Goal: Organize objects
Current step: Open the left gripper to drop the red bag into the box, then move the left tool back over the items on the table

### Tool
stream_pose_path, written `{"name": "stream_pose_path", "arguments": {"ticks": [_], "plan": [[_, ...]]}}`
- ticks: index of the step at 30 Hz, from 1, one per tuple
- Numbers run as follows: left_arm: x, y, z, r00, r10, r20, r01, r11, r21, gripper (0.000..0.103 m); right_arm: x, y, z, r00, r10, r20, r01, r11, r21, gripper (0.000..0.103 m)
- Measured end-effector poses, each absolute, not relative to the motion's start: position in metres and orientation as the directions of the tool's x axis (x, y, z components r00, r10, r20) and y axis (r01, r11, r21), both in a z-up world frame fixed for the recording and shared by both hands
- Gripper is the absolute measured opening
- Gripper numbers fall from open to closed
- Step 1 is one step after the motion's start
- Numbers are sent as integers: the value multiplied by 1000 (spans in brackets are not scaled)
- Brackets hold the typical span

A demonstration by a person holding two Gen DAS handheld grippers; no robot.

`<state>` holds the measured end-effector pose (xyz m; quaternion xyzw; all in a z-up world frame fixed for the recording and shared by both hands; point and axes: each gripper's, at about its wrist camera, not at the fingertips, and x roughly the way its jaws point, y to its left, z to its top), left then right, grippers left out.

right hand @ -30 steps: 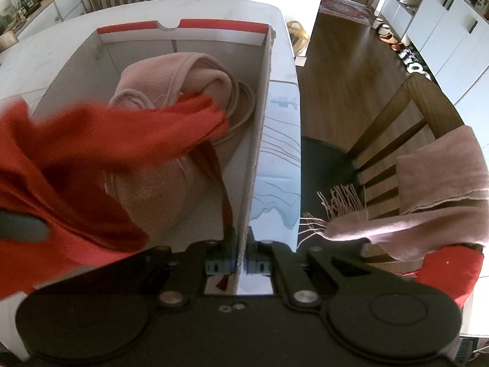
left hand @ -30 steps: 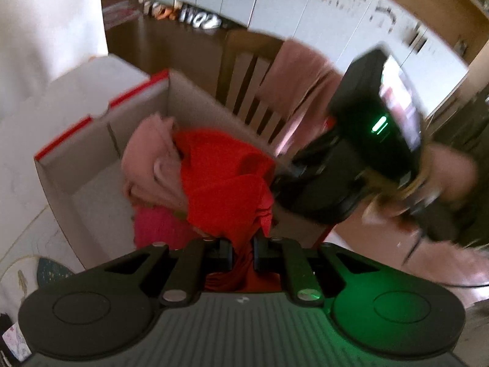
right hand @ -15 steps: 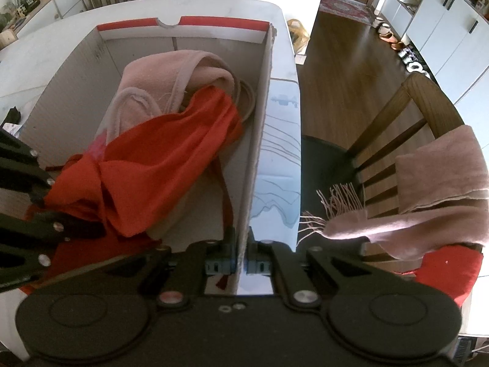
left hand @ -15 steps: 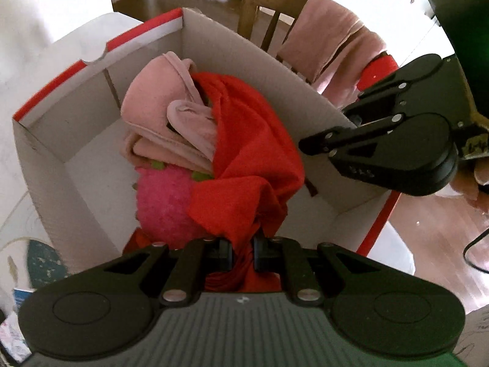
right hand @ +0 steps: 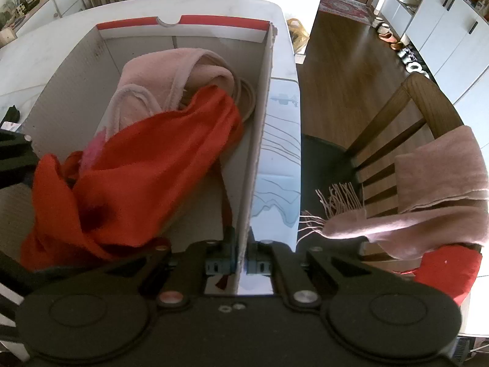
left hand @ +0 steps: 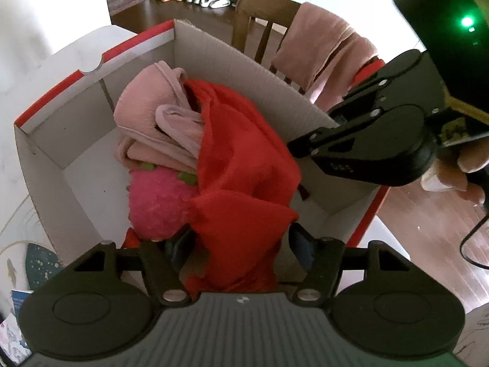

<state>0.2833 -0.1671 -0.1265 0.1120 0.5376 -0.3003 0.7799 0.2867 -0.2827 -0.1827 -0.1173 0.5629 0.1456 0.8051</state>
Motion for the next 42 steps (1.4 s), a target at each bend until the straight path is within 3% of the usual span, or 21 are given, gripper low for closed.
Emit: {"name": "stream_pose_path", "arguments": {"ticks": [23,37,42], "plan": [[238,-96,-61,432,-418,-799,486,854,-185,68,284,-286,-179,333,95,-938,-370,928,-37,4],[207,-2,-34,553,-273,-787,298,947,-119,68,286,-282,-181,323,97,-942,-371,928,-32,3],[198,34,-39,567,-204,-798,210,973,-99,73,288,-283,-181,318,98,-943,-367,930,-27,3]]}}
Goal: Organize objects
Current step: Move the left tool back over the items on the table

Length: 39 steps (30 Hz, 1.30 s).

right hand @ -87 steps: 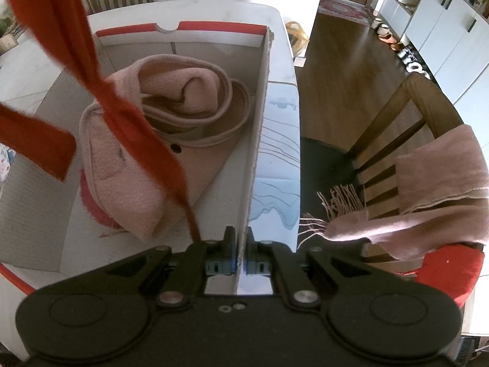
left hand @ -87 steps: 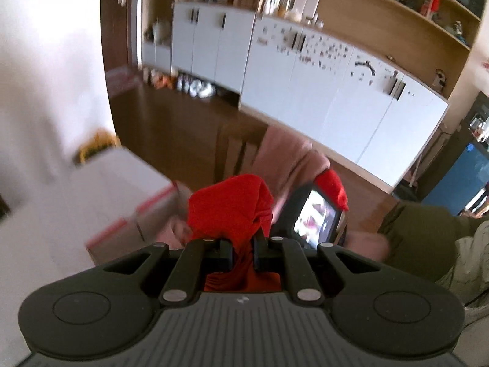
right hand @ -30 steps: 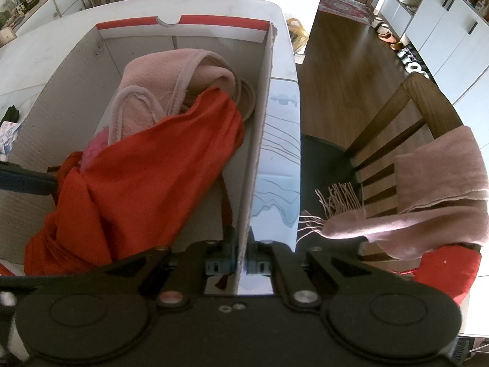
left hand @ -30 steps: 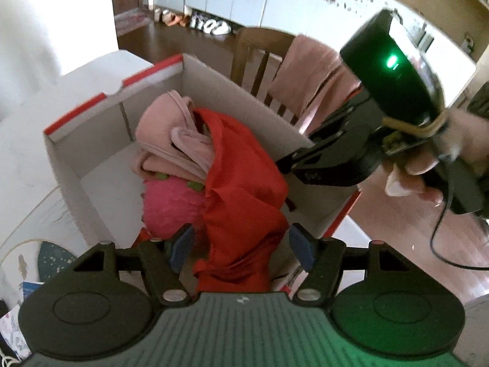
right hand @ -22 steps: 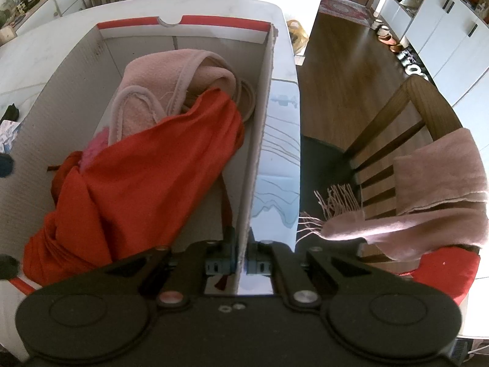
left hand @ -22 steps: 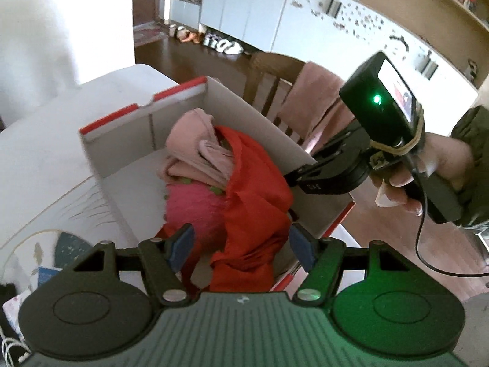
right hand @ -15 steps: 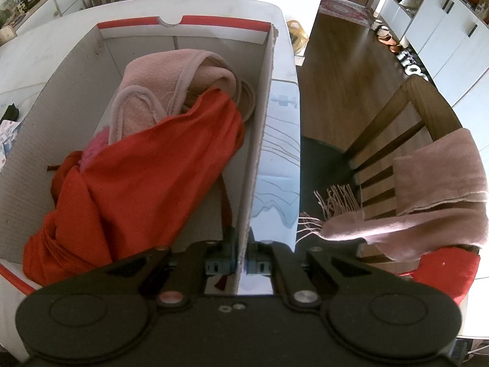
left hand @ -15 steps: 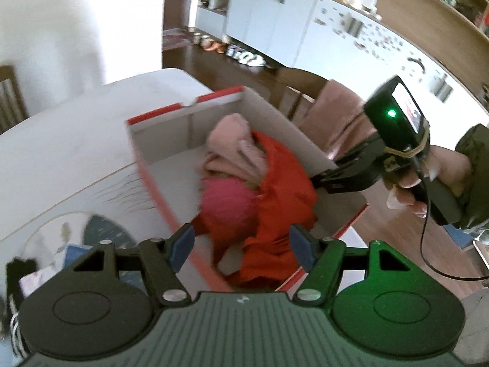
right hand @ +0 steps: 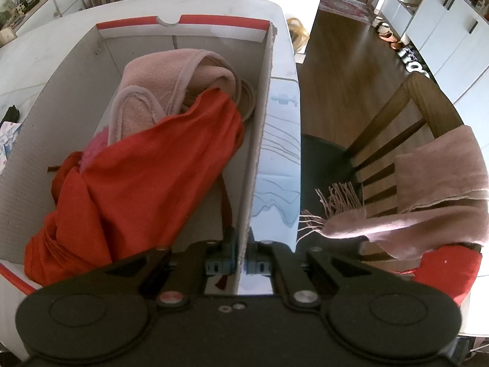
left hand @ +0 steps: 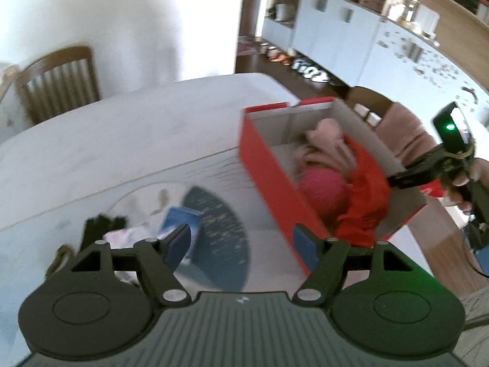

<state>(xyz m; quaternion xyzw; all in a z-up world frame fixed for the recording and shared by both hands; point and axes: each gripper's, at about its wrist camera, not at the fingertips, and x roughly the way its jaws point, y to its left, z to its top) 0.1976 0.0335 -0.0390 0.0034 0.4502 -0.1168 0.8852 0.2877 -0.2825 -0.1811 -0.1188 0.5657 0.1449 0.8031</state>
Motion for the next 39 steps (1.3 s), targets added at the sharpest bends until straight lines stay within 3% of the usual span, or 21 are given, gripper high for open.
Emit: {"name": "stream_pose_path", "arguments": {"ticks": [9,18,23,31,39], "plan": [[176,84,-74,523,-101,-846,60,995,-81,78,288,-282,-182,317,95,-944,-364,931,-29,3],[161,120,-106,499,-3,-866,-69,997,-43,94,288,-281,-183,317,92,-944,-362,932,-31,3],[159,140,-121,483,56,-874,-138,990,-13,97,288,-280,-183,317,91,-944,-362,932,-32,4],[163,183,-145,427,115,-897,-321,947,-31,98,288,-280,-183,317,91,-944,-362,932,-32,4],[175,191,-165,366,154,-918,-364,931,11,97,287,-281,-183,317,90,-944,-361,932,-32,4]]}}
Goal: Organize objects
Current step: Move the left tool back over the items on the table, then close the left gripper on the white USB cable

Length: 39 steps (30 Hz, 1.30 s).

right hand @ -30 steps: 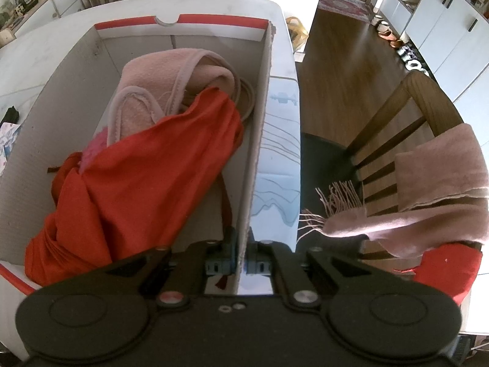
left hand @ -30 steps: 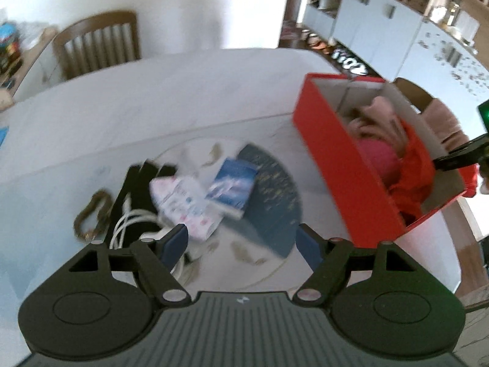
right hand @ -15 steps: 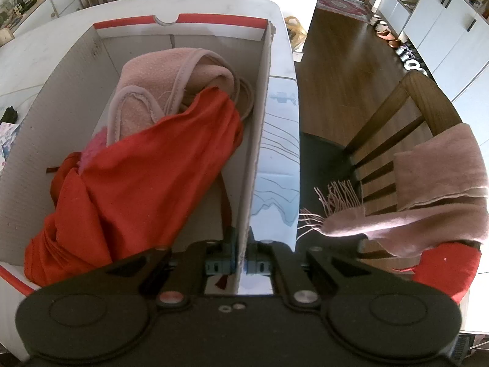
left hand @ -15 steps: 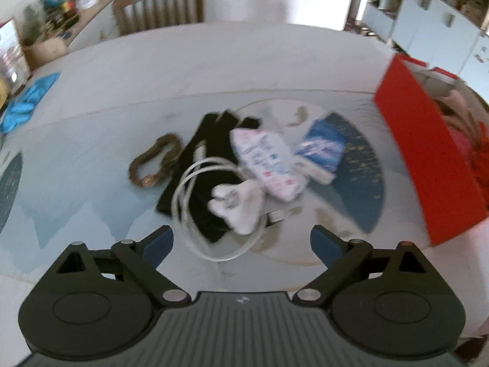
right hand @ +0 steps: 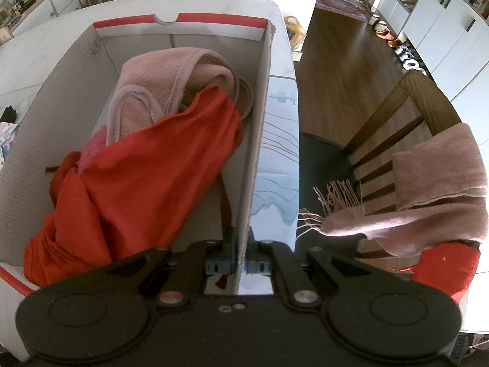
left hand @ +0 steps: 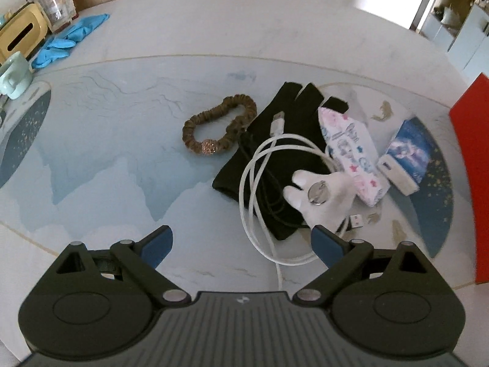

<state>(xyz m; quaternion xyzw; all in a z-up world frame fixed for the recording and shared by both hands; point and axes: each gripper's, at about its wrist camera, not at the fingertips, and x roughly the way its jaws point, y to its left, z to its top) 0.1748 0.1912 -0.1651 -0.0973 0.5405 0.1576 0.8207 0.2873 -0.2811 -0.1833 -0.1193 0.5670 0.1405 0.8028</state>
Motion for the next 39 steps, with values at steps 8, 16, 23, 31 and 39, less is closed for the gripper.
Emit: {"name": "stream_pose_path", "arguments": {"ticks": [8,16,23,31,39], "plan": [[181,187,-178,322,179,-930,-351,935,59,72,286,-284,-184,316,88,-945,-359,933,-33,4],[184,182,-183,321,138,-937,-348,937,19,60,285,-285,-185,314,84,-946,-357,933,-36,4],[190,177,-179,317,116,-941,-312,950,12,23,286,-286,-186,315,83,-945,-354,935,-36,4],[187,176,-176,327,98,-940,-299,954,-4,5,286,-285,-187,316,82,-945,-354,934,-38,4],[171,168,-146,384,88,-919,-265,964,-18,5,286,-284,-187,315,82,-946,-355,934,-38,4]]}}
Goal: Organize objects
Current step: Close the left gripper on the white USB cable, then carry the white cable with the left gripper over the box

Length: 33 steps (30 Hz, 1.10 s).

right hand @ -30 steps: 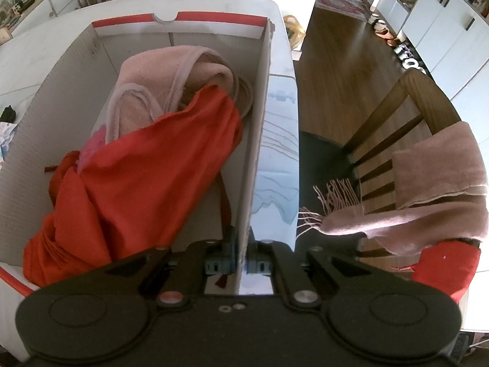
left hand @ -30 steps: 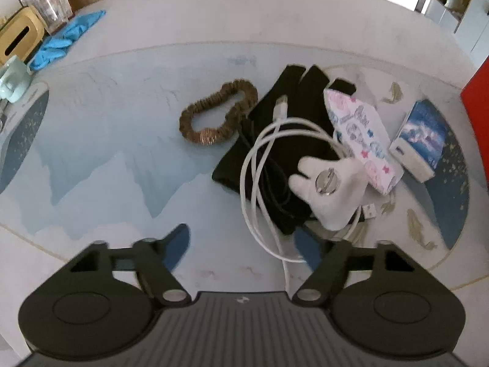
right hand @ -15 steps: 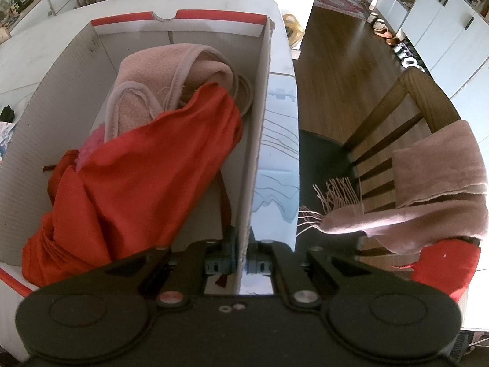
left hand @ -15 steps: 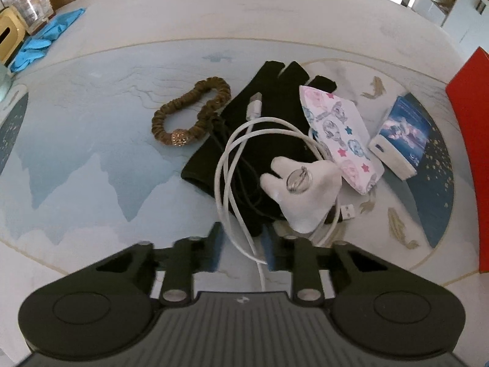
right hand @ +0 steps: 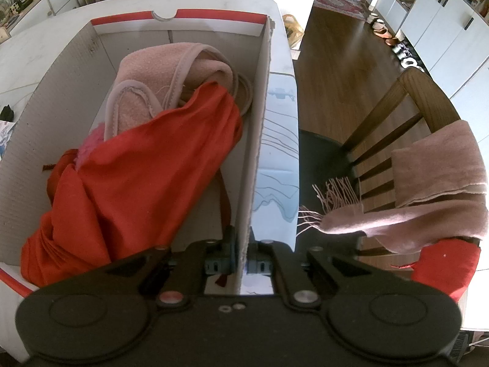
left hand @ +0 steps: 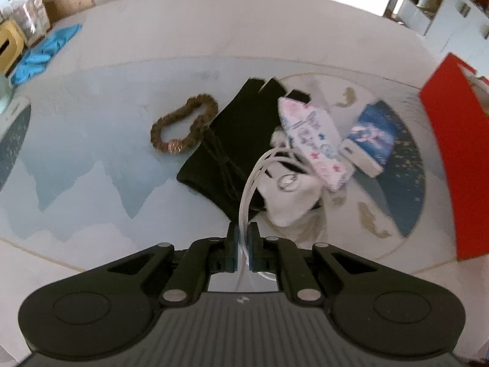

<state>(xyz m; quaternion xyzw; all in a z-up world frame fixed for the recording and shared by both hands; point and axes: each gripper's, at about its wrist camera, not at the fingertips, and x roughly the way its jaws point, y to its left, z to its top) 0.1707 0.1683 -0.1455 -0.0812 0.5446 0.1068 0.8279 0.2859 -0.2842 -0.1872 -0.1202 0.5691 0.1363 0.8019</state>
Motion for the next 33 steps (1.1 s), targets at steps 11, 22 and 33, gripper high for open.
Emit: {"name": "stream_pose_path", "arguments": {"ticks": [11,22,33], "plan": [[152,146,-76,493,30,-870,-155,986,-54,4,286,-284,-187,317,80,-945,-357,933,-40,4],[156,100,-18,579,-63,-813,-15,996,-88,4,286,-282,-187,318,77,-945,-360,932,-45,4],[193,23,-2,583,-177,-793,159,982,-102,4,286,-282,-187,319,77,-945,-359,932,-45,4]]}}
